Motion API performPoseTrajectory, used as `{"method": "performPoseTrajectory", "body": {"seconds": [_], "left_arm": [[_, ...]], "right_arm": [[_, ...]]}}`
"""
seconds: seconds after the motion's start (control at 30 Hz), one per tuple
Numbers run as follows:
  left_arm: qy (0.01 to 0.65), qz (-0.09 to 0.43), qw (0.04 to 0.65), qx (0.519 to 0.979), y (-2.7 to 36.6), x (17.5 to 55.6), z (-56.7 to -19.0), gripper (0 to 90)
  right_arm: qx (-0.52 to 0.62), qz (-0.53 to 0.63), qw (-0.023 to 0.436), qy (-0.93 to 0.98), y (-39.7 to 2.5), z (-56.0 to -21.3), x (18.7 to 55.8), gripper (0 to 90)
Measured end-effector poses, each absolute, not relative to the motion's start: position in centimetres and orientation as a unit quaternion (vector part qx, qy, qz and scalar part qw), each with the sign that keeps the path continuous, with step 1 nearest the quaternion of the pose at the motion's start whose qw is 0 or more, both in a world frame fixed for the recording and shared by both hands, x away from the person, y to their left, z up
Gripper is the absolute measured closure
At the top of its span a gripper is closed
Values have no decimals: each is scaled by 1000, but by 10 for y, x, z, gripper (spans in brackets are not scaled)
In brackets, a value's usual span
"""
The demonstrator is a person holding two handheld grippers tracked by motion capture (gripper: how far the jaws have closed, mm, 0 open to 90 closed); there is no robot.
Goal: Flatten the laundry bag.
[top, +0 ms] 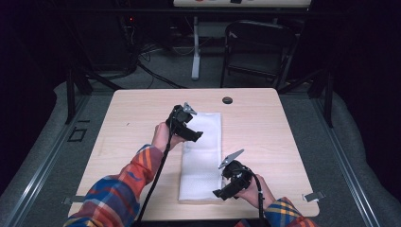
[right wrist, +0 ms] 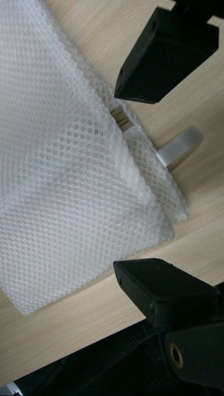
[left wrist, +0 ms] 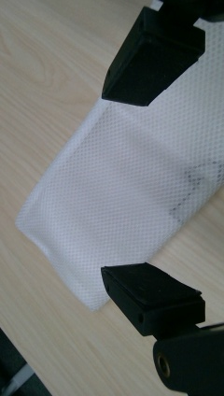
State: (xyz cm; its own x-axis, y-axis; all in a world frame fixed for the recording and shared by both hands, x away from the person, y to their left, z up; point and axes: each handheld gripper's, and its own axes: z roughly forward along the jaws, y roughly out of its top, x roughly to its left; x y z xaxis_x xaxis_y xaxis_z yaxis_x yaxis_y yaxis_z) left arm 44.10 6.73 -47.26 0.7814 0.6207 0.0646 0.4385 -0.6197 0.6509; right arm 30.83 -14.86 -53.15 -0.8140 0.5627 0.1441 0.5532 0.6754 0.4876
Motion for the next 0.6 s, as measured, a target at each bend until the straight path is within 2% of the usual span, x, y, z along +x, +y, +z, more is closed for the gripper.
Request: {"method": "performPoseTrajectory", "body": {"seconds": [0.6], "left_arm": [[269, 118, 311, 904, 73, 379, -499, 92]], "right_arm": [[326, 274, 15, 905, -159, -528, 309, 145]]}}
